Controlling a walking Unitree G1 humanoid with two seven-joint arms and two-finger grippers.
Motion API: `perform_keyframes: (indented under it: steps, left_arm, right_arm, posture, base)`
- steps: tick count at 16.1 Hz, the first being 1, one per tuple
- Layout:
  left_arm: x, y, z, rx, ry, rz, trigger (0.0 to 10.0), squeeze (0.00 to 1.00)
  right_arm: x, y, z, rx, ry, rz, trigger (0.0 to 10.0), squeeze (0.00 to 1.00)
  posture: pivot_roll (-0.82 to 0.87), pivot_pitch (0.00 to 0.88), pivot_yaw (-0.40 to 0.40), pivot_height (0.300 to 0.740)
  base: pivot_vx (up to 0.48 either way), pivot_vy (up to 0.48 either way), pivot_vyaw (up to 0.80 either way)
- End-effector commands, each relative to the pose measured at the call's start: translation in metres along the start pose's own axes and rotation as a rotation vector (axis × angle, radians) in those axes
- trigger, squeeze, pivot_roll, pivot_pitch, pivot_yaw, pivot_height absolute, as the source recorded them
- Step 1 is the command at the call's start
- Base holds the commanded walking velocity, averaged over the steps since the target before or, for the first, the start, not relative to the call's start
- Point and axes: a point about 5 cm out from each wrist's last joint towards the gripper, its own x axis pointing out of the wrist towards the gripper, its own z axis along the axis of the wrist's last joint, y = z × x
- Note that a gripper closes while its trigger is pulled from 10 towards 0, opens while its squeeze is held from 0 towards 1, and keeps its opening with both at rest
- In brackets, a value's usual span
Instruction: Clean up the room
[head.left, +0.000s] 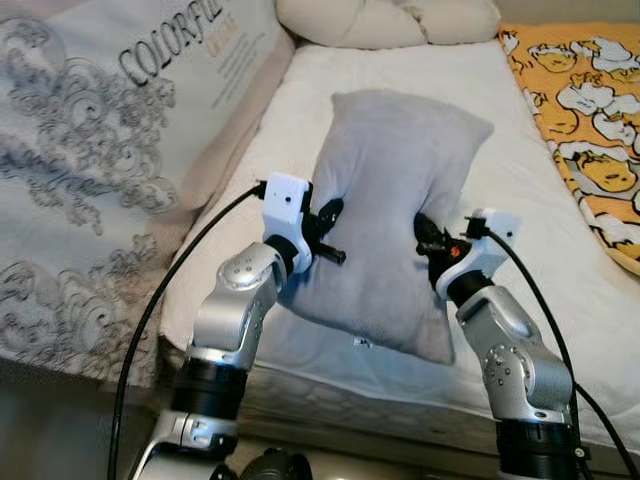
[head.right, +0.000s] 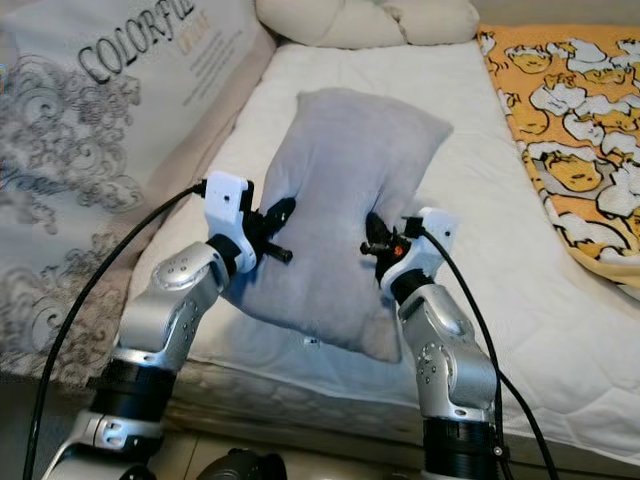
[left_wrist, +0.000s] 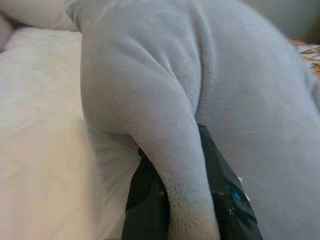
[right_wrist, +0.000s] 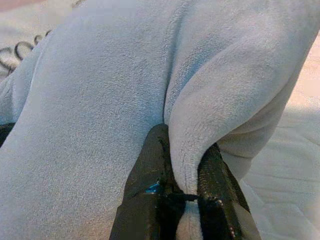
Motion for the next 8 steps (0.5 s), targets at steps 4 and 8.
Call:
perform_keyframes:
  steps: [4, 8]
  left_arm:
    - [-0.0049, -0.0002, 0.0038, 0.028, -0.006, 0.023, 10.0, 0.0]
    - [-0.005, 0.0009, 0.0029, 0.055, 0.007, 0.038, 10.0, 0.0]
  right_arm:
    - [-0.0022, 0.0127, 0.0049, -0.088, -0.046, 0.021, 10.0, 0.0]
    - [-0.0037, 0.0149, -0.0003, -0.06, -0.024, 0.026, 10.0, 0.0]
  posture:
    - [-0.08, 0.0, 0.068, 0.74]
    - [-0.08, 0.0, 0.067, 0.74]
  base:
    - [0.0, 0.292, 0.0]
    - [0.0, 0.292, 0.0]
